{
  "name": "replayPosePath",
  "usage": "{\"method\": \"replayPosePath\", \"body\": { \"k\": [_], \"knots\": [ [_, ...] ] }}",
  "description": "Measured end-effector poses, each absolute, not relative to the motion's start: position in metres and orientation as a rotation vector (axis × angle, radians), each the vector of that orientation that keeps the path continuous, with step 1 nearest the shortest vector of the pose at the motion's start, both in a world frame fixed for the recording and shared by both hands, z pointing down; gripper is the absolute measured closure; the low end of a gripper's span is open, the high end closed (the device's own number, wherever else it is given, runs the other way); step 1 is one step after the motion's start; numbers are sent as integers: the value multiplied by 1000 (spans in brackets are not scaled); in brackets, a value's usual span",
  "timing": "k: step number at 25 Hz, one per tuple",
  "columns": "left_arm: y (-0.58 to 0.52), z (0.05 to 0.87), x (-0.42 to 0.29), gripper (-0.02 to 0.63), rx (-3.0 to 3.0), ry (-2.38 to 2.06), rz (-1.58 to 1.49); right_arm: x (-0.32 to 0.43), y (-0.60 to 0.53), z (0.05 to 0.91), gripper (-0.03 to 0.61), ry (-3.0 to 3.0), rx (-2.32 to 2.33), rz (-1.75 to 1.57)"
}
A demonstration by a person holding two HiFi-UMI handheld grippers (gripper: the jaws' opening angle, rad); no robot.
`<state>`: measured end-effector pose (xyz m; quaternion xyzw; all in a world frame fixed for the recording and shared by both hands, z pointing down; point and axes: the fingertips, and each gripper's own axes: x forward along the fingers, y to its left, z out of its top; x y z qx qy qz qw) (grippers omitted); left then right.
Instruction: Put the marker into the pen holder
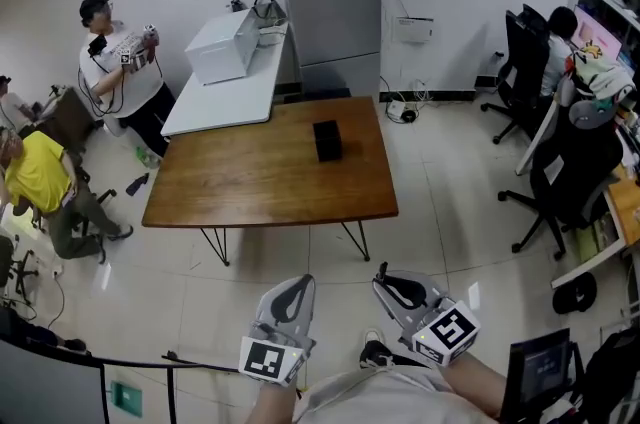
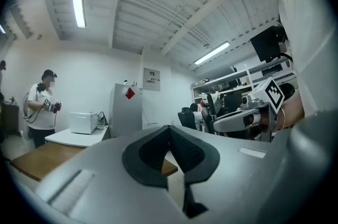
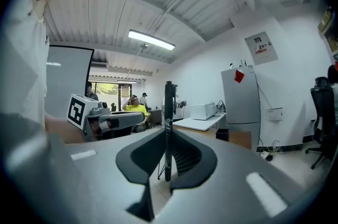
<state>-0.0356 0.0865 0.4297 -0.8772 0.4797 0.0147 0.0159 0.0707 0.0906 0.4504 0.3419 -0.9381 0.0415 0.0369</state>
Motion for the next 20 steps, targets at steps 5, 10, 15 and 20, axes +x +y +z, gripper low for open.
{"method": "replayPosePath", "body": {
  "k": [5, 10, 15, 20],
  "knots": [
    [12, 420, -23, 598, -2709, 1523, 71, 80, 15, 440, 545, -2900, 994, 107],
    [-39, 427, -15, 598, -2740, 1518, 45, 86, -40, 443, 545, -2890, 996, 146],
    [-93, 437, -26, 598, -2785, 1529, 47, 78, -89, 448, 545, -2867, 1026, 181],
    [-153, 439, -46, 598, -2813, 1455, 68, 57, -145, 449, 545, -2845, 1091, 150]
  ]
}}
